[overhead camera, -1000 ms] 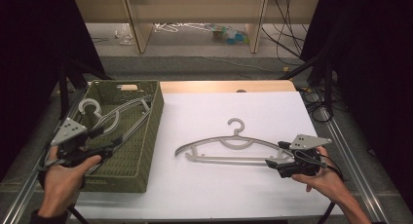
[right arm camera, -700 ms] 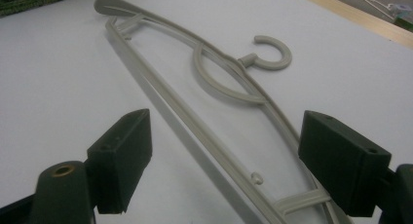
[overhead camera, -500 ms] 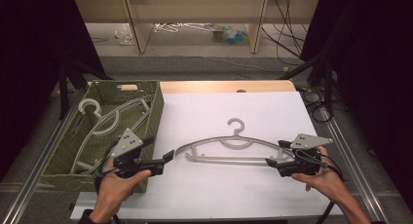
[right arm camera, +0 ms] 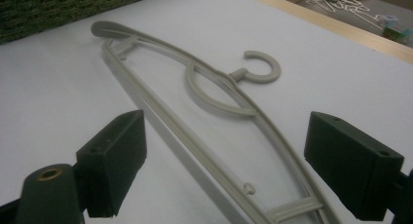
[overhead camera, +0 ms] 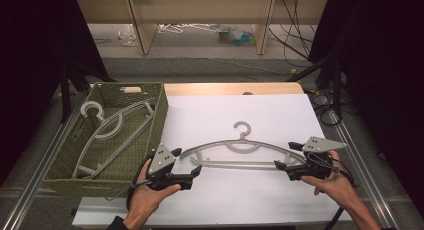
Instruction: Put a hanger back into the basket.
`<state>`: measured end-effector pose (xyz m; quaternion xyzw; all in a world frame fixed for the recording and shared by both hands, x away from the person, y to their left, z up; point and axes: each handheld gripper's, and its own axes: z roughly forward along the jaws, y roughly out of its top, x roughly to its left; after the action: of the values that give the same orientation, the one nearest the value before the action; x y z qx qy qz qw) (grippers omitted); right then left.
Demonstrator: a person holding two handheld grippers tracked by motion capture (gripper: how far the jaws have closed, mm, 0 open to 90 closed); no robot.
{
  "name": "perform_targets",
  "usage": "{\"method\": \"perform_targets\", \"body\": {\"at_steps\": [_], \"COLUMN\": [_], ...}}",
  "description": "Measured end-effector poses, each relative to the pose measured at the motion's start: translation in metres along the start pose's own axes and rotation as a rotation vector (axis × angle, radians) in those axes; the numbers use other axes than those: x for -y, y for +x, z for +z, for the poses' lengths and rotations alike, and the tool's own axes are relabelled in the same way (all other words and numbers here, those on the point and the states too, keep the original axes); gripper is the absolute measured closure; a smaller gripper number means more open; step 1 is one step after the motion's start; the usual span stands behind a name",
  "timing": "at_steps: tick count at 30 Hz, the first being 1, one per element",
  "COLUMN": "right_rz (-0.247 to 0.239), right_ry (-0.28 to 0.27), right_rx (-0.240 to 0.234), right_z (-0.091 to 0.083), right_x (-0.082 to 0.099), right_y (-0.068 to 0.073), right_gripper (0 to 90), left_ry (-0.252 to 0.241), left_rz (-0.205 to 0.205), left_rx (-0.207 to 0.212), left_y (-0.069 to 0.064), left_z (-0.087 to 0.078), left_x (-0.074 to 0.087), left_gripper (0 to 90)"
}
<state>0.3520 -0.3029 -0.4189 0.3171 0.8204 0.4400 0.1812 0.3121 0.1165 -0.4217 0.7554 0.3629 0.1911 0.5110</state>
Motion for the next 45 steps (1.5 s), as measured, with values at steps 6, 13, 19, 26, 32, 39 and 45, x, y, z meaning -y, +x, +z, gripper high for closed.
{"method": "perform_targets", "body": {"at_steps": [6,13,19,26,32,39,45], "right_rz": [-0.006,-0.009,-0.016,-0.016,-0.022,-0.021,-0.049], "right_ry": [-0.011,-0.014,0.051,0.180,0.281,0.358,0.423], "right_rx": [0.009,0.007,-0.006,-0.033,-0.012,-0.022,-0.034], "right_z": [-0.002,0.005,0.028,0.062,0.089,0.109,0.120], "right_x": [0.002,0.002,-0.004,-0.011,-0.008,-0.018,-0.015], "right_y": [-0.001,-0.005,-0.018,-0.039,-0.052,-0.056,-0.062], "right_gripper": [16.4,16.1,17.3,23.6,32.6,48.5,60.9], "left_ry": [0.042,0.060,0.051,0.055,0.055,0.055,0.050], "left_rz": [0.018,0.017,0.017,0.025,0.025,0.022,0.017], "left_rx": [0.003,0.007,0.015,0.031,0.046,0.045,0.053], "left_y": [0.001,-0.001,-0.001,0.000,0.000,0.000,0.003], "left_z": [0.006,0.006,0.005,0.005,0.006,0.006,0.004], "left_x": [0.014,0.020,0.019,0.019,0.018,0.018,0.018], "left_gripper": [16.9,16.9,17.0,16.9,17.1,17.3,18.0]}}
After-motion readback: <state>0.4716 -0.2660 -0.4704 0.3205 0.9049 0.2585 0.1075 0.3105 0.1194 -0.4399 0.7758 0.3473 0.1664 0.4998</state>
